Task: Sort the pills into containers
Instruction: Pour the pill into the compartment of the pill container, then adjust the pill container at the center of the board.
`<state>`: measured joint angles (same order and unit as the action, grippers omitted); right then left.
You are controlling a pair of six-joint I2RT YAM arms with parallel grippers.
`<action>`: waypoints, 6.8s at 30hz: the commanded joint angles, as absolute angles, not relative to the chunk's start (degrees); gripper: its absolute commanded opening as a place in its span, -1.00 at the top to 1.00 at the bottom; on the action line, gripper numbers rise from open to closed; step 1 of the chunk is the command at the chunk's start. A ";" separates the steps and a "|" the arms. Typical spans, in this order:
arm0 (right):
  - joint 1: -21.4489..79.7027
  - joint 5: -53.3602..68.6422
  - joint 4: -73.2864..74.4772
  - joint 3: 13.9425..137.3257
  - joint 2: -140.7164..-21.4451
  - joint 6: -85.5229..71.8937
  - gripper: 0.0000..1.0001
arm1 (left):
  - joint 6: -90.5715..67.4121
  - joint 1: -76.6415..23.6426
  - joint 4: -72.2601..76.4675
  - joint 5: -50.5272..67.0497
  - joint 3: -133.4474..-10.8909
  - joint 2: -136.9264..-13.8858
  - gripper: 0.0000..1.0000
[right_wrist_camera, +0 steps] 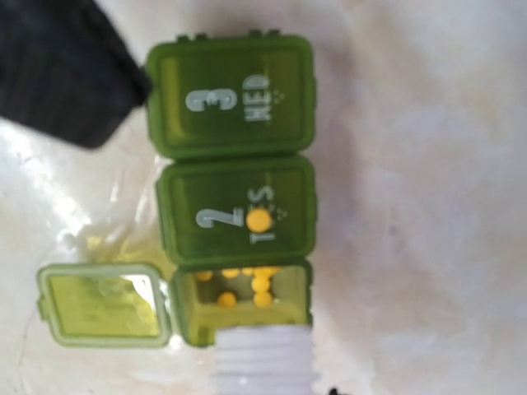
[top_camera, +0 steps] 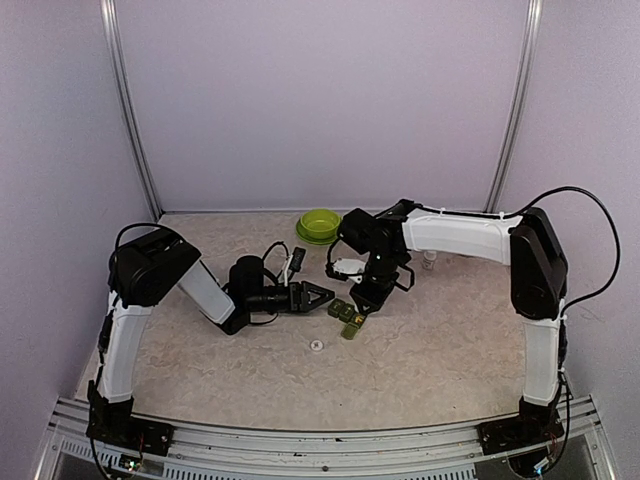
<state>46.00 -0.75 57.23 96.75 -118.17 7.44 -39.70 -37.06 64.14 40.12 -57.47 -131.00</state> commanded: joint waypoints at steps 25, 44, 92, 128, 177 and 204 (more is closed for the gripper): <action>45.75 1.52 38.10 79.11 -106.92 4.82 0.56 | -40.96 -36.16 66.97 40.36 -55.96 -128.77 -0.47; 45.43 -0.17 24.80 67.23 -101.10 4.13 0.57 | -40.78 -36.14 66.97 39.87 -55.35 -128.03 -0.58; 45.43 -10.53 -18.76 29.41 -67.08 0.00 0.62 | -30.03 -47.26 39.58 20.67 -61.11 -117.94 -0.97; 45.42 -12.57 -18.41 25.31 -58.33 0.00 0.63 | -28.22 -51.57 31.71 19.27 -68.87 -124.18 -0.98; 45.43 -12.40 -18.24 25.84 -59.23 0.49 0.64 | -27.64 -54.29 26.88 21.66 -72.52 -122.60 -0.98; 45.43 -11.93 -18.37 25.98 -59.55 0.66 0.64 | -22.82 -55.63 17.49 11.06 -74.34 -123.06 -0.98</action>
<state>45.60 -11.81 -17.45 25.85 -59.35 0.51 -23.97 -55.37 20.86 13.54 -74.54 -124.44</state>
